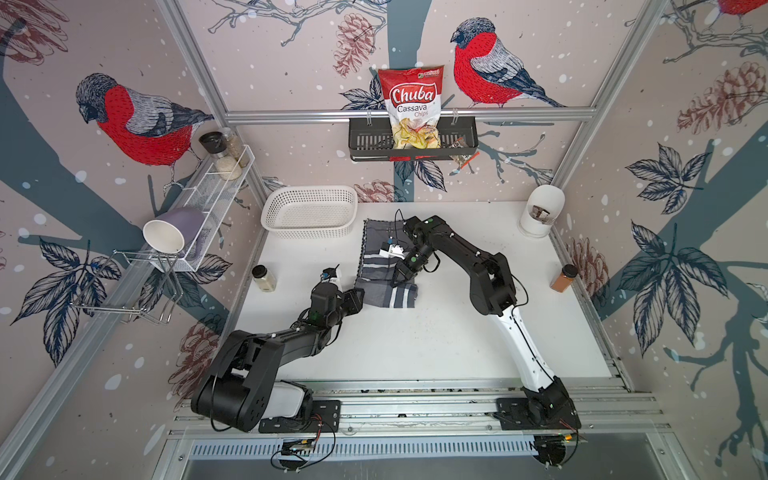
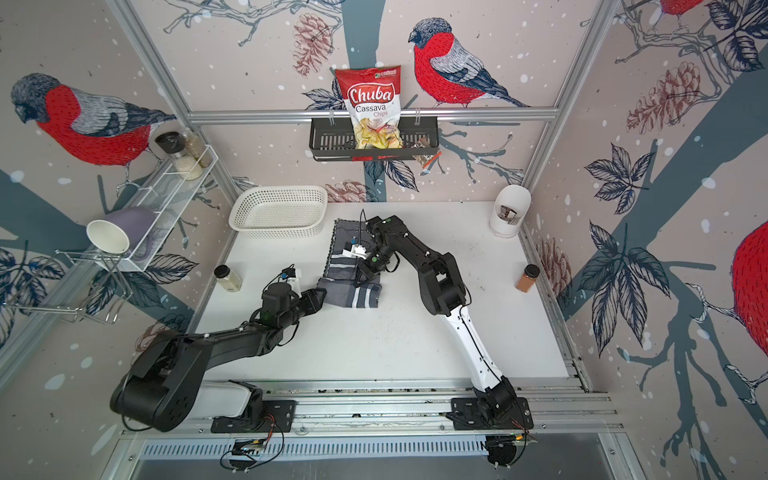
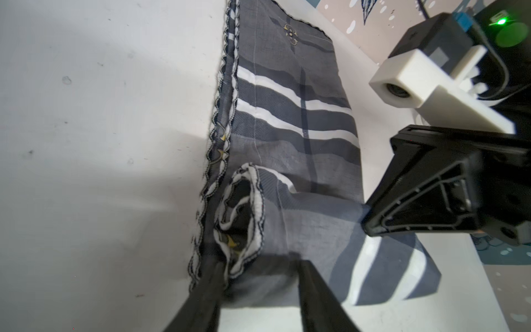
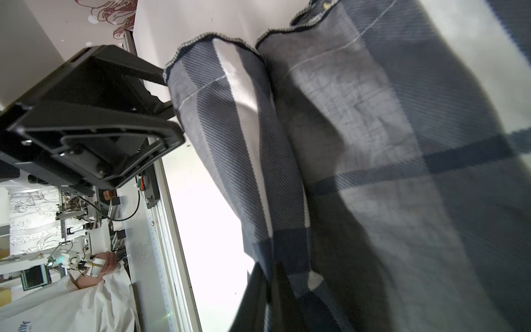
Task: Roll up the pillowcase
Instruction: Roll the pillowcase at the center of the board.
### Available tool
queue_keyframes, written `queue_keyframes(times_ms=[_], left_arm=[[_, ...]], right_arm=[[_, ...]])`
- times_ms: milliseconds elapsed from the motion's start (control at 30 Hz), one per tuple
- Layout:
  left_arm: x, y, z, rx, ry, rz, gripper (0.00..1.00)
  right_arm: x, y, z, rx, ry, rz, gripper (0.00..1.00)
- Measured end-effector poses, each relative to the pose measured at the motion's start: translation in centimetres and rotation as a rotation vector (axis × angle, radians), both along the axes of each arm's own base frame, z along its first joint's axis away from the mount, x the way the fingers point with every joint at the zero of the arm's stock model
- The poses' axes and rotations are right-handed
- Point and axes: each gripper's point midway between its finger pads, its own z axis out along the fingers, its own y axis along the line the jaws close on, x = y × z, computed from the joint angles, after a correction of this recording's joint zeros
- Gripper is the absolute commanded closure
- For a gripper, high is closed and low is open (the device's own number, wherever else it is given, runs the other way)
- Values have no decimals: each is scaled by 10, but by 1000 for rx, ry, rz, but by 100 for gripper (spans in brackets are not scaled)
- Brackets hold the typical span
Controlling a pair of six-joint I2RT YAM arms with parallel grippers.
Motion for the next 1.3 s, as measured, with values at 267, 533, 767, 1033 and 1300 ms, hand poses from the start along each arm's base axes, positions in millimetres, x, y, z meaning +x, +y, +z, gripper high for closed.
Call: queue_keyframes(times_ms=[267,533,767,1033,1300], left_arm=[[5,4,-8,20,21,29,53],[8,5,-14,18,47,50,52],[7,7,-17,19,61,57,52],[7,6,-17,8,69,66,53],[7,6,-9,-6,52,71,49]], right_arm=[[20,2,5,-13,-128,-28,35],[4,10,68,-36,-601,-73,8],[-89,-8,12,-96,-1177,94,3],[-78,16,-15,-151,-1377,105,5],[-42,11,-23,-198,-1358,55,62]])
